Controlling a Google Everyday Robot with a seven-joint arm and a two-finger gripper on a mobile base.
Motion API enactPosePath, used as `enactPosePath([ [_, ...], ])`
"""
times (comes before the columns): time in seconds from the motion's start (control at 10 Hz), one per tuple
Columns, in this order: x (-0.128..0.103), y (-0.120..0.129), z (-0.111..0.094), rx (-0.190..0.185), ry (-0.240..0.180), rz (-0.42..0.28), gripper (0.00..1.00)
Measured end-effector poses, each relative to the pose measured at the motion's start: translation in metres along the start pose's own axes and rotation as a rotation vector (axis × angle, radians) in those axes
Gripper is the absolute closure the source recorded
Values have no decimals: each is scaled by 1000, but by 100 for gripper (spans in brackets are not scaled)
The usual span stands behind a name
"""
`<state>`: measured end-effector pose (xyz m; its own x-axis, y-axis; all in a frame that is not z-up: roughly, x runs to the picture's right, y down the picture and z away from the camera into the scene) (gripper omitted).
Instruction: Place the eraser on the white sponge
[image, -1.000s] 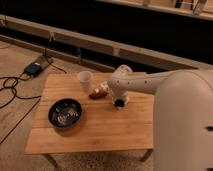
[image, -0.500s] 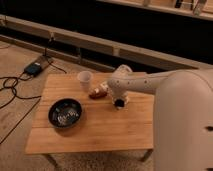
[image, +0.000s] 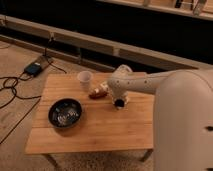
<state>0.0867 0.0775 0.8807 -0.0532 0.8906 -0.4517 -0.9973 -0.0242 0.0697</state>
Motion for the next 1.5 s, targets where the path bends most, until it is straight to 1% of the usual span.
enactPosePath([
  [0.1,0,0,0,0,0,0,87],
  [0.2,0,0,0,0,0,0,97],
  [0.3,0,0,0,0,0,0,100],
  [0.4,0,0,0,0,1,0,98],
  [0.5,0,0,0,0,0,0,91],
  [0.6,0,0,0,0,0,0,79],
  [0.7,0,0,0,0,1,0,71],
  [0.8,0,0,0,0,1,0,59],
  [1.0,0,0,0,0,1,0,39],
  [1.2,0,0,0,0,1,0,22],
  [1.3,0,0,0,0,1,0,20],
  [1.5,0,0,0,0,1,0,20],
])
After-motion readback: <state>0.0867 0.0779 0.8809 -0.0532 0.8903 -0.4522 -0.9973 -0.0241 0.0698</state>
